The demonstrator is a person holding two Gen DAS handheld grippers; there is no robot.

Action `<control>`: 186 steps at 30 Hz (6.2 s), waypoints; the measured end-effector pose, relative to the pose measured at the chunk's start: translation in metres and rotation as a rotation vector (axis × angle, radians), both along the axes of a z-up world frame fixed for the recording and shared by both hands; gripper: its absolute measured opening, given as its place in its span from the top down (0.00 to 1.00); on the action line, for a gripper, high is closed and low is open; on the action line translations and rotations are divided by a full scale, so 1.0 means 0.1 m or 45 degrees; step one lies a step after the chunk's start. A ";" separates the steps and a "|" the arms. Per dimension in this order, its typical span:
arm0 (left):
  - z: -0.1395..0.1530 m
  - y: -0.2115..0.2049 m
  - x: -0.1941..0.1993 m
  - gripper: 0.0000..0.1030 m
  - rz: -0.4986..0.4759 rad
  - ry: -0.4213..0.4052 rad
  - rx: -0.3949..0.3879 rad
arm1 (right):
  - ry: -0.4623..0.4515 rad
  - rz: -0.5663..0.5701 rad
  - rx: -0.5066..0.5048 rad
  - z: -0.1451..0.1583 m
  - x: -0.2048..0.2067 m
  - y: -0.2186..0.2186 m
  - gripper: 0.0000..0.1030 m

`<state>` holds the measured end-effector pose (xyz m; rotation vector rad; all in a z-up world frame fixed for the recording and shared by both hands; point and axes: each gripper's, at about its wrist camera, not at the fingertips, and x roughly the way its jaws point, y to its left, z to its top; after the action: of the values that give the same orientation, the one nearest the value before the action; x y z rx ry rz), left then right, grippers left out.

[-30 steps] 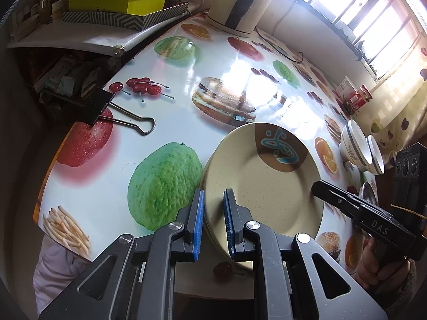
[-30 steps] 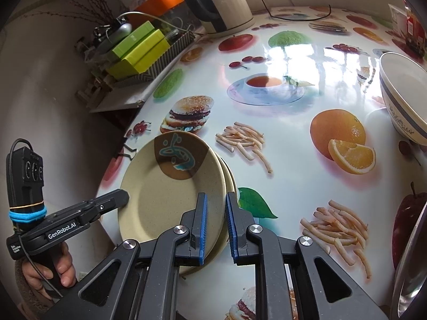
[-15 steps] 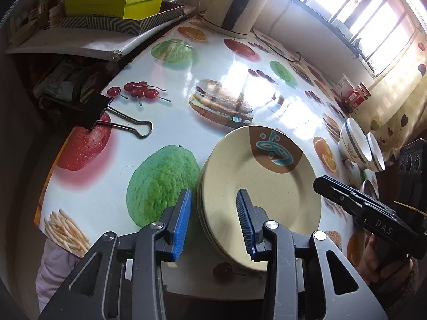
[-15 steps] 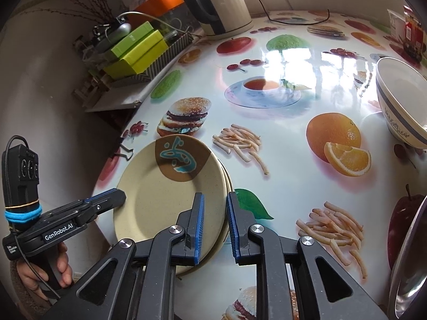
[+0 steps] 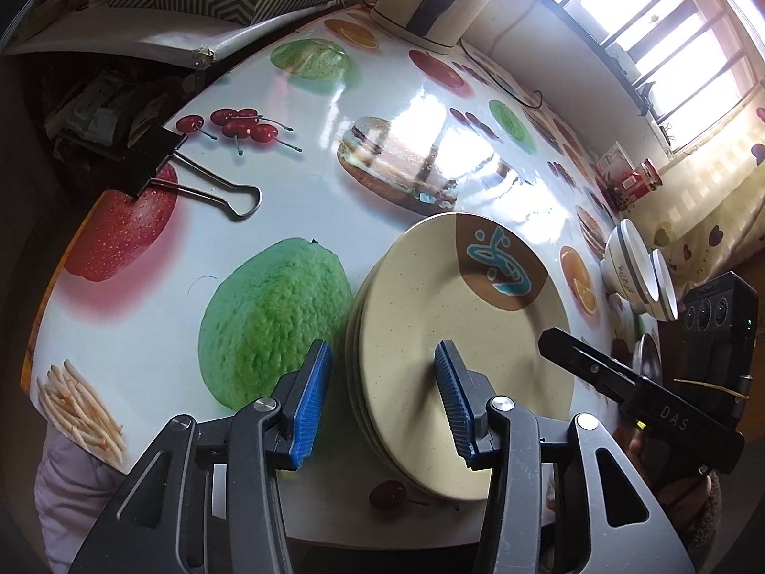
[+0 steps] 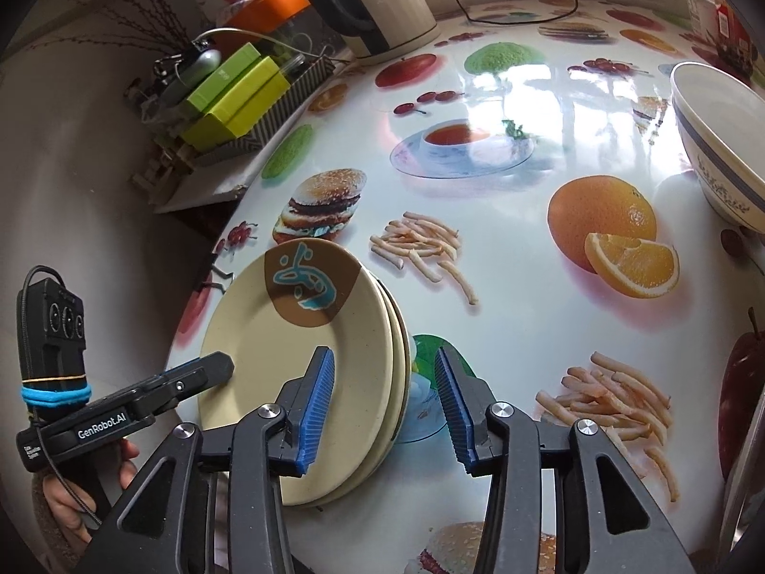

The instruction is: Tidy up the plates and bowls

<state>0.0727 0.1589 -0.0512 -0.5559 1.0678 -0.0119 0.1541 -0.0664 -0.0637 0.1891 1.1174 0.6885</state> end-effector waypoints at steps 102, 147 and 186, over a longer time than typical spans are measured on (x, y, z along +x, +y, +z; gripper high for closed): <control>1.20 -1.35 0.53 0.58 -0.176 -0.458 0.686 | -0.405 -0.372 -0.145 0.98 0.16 -0.84 0.43; 0.53 -2.31 1.82 0.58 -0.531 -0.240 0.269 | -0.327 -0.586 -0.272 0.67 0.44 -1.93 0.43; 0.32 -2.45 2.14 0.87 -0.590 -0.194 0.223 | -0.247 -0.621 -0.264 0.45 0.79 -1.84 0.80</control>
<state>0.2869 -0.0864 -0.0195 -0.1385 1.0168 -0.3585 0.2327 -0.2503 -0.0191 0.2030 0.9010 0.1505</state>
